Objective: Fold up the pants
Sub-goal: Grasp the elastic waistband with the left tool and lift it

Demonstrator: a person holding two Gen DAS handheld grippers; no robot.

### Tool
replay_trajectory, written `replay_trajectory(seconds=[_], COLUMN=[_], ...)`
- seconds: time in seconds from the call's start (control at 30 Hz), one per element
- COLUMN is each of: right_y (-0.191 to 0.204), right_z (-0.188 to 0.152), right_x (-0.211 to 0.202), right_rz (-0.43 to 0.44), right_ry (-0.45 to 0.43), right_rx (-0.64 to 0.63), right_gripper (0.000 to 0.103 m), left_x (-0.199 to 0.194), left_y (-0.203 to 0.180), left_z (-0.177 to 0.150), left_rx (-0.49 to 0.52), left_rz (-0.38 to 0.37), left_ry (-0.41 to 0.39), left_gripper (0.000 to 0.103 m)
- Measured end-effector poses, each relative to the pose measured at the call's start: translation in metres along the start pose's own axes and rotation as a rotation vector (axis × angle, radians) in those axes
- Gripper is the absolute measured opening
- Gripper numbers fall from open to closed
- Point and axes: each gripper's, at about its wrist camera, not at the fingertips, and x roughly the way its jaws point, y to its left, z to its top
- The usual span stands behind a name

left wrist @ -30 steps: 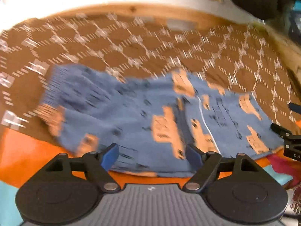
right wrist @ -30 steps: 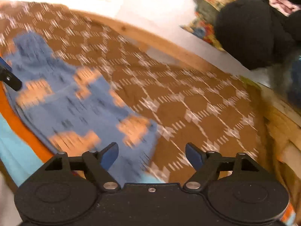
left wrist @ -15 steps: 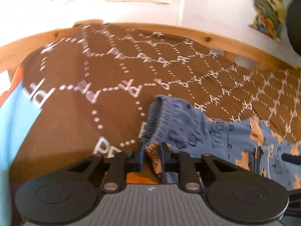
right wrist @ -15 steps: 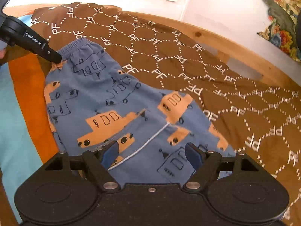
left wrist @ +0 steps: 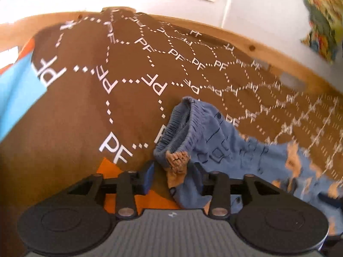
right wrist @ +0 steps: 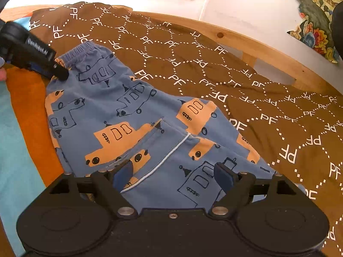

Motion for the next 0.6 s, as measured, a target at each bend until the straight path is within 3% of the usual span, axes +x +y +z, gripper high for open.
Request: replay_trajectory(seconds=[0.13, 0.27, 0.3, 0.43, 0.5, 0.6], right_y=[0.0, -0.001, 0.0, 0.002, 0.002, 0.001], right_z=[-0.001, -0.001, -0.002, -0.003, -0.003, -0.002], right_x=[0.001, 0.001, 0.001, 0.0, 0.0, 0.0], right_rz=[-0.001, -0.001, -0.003, -0.015, -0.017, -0.015], right_ry=[-0.002, -0.002, -0.003, -0.008, -0.008, -0.008], right_rx=[0.004, 0.009, 0.008, 0.002, 0.002, 0.007], right_gripper=[0.084, 0.085, 0.085, 0.086, 0.086, 0.086], left_x=[0.007, 0.013, 0.014, 0.011, 0.01, 0.004], left_y=[0.002, 0.002, 0.003, 0.013, 0.019, 0.013], left_z=[-0.004, 0.001, 0.002, 0.004, 0.002, 0.0], left_rx=[-0.066, -0.107, -0.125, -0.212, -0.246, -0.197], left_rz=[-0.064, -0.072, -0.071, -0.026, -0.038, -0.03], left_ry=[-0.047, -0.077, -0.083, -0.094, -0.101, -0.123], left_gripper=[0.08, 0.081, 0.077, 0.031, 0.023, 0.018])
